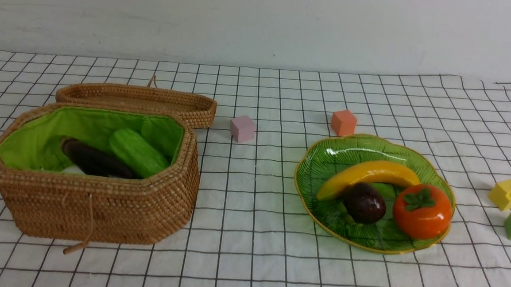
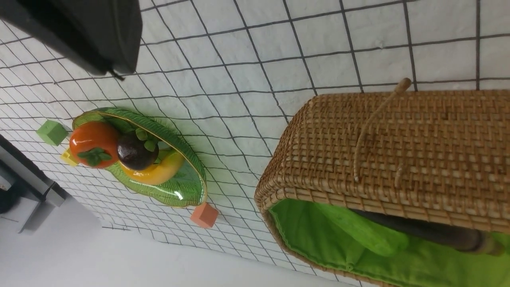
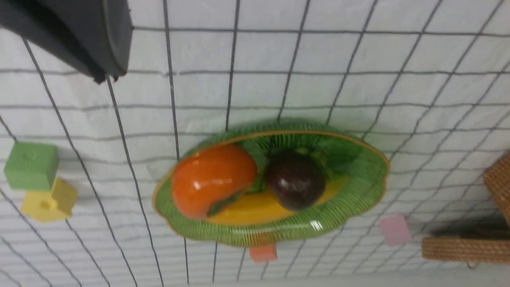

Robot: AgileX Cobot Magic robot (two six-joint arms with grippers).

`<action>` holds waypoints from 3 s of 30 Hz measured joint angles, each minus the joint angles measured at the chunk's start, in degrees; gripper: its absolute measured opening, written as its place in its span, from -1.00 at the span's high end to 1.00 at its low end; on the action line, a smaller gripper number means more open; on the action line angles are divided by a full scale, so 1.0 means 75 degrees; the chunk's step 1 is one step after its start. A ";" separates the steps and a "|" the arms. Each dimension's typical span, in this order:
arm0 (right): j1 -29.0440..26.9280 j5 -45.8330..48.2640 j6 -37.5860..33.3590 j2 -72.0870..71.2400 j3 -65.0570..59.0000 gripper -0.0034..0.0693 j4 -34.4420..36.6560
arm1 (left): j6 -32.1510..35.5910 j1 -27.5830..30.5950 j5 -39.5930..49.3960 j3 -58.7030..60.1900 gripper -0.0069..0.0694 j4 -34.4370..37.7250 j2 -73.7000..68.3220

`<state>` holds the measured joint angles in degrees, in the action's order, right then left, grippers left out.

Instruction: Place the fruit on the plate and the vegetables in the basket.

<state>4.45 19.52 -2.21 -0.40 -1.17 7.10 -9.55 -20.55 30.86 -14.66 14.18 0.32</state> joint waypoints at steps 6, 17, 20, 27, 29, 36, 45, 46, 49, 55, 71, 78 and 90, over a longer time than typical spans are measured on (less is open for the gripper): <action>-0.0084 0.0206 0.0115 -0.0021 0.0015 0.92 -0.0350 | 0.0000 0.0000 0.0000 0.0008 0.82 0.0000 0.0000; -0.0084 0.0246 0.0148 -0.0021 0.0022 0.91 -0.0359 | 0.0003 0.0000 0.0000 0.0023 0.80 -0.0009 0.0000; -0.0084 0.0246 0.0148 -0.0021 0.0022 0.91 -0.0373 | 0.0003 0.0000 0.0000 0.0023 0.79 -0.0009 0.0000; -0.0084 0.0253 0.0148 -0.0021 0.0022 0.91 -0.0373 | 0.0003 0.0000 0.0000 0.0023 0.76 -0.0009 0.0000; -0.0084 0.0253 0.0148 -0.0021 0.0022 0.91 -0.0373 | 0.0003 0.0000 0.0000 0.0023 0.76 -0.0009 0.0000; -0.0084 0.0267 0.0154 -0.0021 0.0022 0.90 -0.0373 | 0.0009 0.0000 0.0000 0.0023 0.74 -0.0162 0.0000; -0.0084 0.0274 0.0154 -0.0021 0.0030 0.87 -0.0373 | 0.0009 0.0811 -0.0576 0.0742 0.80 -0.1011 0.0018; -0.0084 0.0274 0.0154 -0.0021 0.0030 0.87 -0.0373 | 0.0009 0.1053 -0.0791 0.0950 0.85 -0.1059 0.0025; -0.0084 0.0282 0.0154 -0.0021 0.0030 0.87 -0.0373 | 0.0009 0.1652 -0.1425 0.1610 0.85 -0.1131 0.0029; -0.0084 0.0289 0.0154 -0.0021 0.0030 0.85 -0.0382 | -0.0019 0.2148 -0.1163 0.2184 0.85 -0.1168 0.0029; -0.0084 0.0289 0.0154 -0.0030 0.0030 0.82 -0.0389 | -0.0019 0.2148 -0.1154 0.2190 0.85 -0.1168 0.0029; -0.0084 0.0289 0.0154 -0.0030 0.0030 0.79 -0.0389 | -0.0019 0.2148 -0.1154 0.2190 0.85 -0.1168 0.0029; -0.0084 0.0289 0.0154 -0.0030 0.0030 0.75 -0.0389 | -0.0019 0.2148 -0.1154 0.2190 0.85 -0.1168 0.0029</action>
<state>3.82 21.69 -1.05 -0.63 -0.95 4.19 -9.69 -4.43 22.20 1.77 5.43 0.54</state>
